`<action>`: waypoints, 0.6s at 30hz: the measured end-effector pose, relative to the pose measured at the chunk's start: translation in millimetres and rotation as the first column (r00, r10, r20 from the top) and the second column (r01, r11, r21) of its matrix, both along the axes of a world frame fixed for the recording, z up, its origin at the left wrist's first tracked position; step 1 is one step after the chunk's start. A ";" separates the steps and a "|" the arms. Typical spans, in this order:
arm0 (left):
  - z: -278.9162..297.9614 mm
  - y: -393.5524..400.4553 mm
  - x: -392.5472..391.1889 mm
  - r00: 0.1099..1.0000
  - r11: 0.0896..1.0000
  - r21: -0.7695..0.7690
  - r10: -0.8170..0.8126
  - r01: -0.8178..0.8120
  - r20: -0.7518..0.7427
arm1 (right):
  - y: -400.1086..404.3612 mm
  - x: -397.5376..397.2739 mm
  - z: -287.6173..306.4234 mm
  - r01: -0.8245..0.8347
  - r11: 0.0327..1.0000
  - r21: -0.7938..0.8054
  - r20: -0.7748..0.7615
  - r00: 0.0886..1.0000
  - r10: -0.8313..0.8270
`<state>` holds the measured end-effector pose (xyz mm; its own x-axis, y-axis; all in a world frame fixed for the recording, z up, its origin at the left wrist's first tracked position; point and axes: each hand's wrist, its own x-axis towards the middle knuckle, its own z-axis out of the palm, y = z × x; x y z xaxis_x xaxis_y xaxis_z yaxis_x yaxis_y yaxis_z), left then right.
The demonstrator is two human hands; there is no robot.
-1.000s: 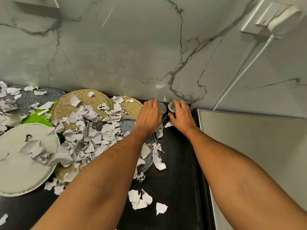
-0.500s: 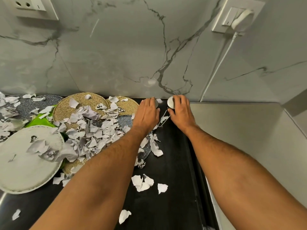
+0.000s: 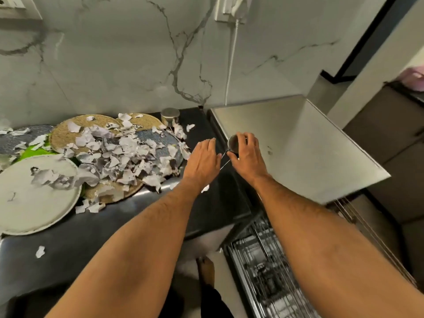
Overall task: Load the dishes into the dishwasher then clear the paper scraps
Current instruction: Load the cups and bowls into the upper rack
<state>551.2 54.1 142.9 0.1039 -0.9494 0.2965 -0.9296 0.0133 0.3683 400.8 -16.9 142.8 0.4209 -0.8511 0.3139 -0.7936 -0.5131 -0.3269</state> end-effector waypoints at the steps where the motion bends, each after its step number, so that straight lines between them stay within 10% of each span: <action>1: -2.7 8.2 -13.0 0.999 0.999 -0.002 -0.033 0.033 0.011 | 12.2 -14.2 -1.5 0.017 1.000 0.012 -0.004 1.000 -0.016; 18: -85.9 79.6 -293.4 0.893 0.865 0.221 -0.442 0.450 -0.088 | 150.6 -305.1 -74.8 0.413 0.893 0.177 -0.061 0.911 -0.409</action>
